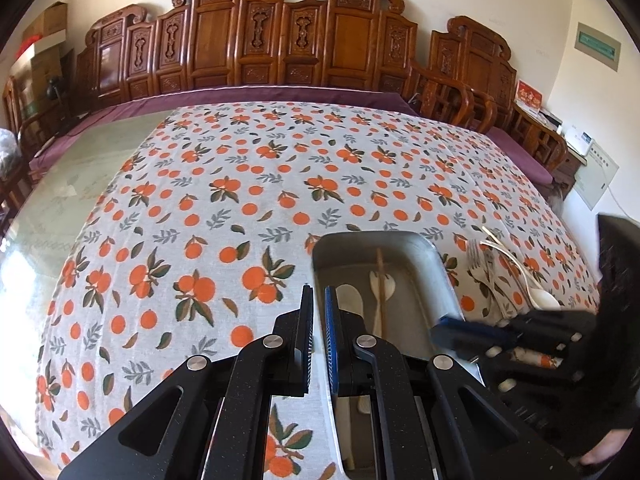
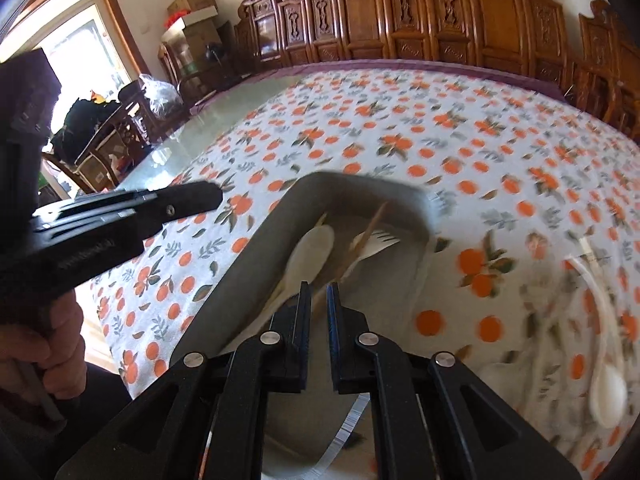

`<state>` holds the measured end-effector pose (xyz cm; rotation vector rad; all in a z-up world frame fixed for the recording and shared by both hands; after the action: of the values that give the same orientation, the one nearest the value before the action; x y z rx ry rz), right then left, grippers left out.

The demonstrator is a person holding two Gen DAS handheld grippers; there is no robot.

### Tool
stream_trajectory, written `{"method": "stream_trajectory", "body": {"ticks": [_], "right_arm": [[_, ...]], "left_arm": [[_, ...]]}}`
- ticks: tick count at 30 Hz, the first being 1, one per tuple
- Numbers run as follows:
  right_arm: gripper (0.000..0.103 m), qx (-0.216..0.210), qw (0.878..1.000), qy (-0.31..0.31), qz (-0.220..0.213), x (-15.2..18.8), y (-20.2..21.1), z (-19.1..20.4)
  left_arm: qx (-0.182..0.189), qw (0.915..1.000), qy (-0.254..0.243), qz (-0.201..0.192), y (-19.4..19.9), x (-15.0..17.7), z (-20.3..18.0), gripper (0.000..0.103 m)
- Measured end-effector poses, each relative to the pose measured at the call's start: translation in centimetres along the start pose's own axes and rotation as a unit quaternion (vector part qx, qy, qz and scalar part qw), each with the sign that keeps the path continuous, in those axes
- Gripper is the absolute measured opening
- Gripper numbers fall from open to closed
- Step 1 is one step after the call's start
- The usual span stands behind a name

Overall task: Organize utensils
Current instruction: 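Lower the wooden spoon into the grey tray and open the right tool, then move the right tool to the metal spoon in the pile and grasp it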

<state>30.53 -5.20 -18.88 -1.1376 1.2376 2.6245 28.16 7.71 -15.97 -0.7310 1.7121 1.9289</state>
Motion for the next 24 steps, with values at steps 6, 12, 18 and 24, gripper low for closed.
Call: {"method": "stream_trajectory", "body": {"ticks": [6, 12, 18, 24], "right_arm": [[0.010, 0.040, 0.999, 0.012, -0.021, 0.2, 4.8, -2.5], [0.009, 0.081, 0.996, 0.016, -0.035, 0.9, 8.9, -5.3], [0.009, 0.119, 0.992, -0.002, -0.051, 2.2, 11.2, -8.6], [0.009, 0.127, 0.990, -0.032, -0.057, 3.8, 11.3, -11.4]], "left_arm": [[0.012, 0.9998, -0.012, -0.004, 0.3, 0.0, -1.5, 0.005], [0.020, 0.9994, -0.026, -0.007, 0.6, 0.2, -3.2, 0.013], [0.031, 0.9986, -0.042, -0.011, 1.0, 0.4, -5.2, 0.028], [0.041, 0.9975, -0.058, -0.010, 1.2, 0.8, -7.3, 0.043]]}}
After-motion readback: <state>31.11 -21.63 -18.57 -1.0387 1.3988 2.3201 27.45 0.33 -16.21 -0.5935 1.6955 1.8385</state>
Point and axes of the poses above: each gripper's, at about its wrist camera, not at the fingertips, and y roughly against the way its jaws point, z to its left, x to its underside, the point moved 1 cm from there along -y, roughly the way its jaws point, and after that the axes turned 14 degrees about -x, right-handed, at the moved point
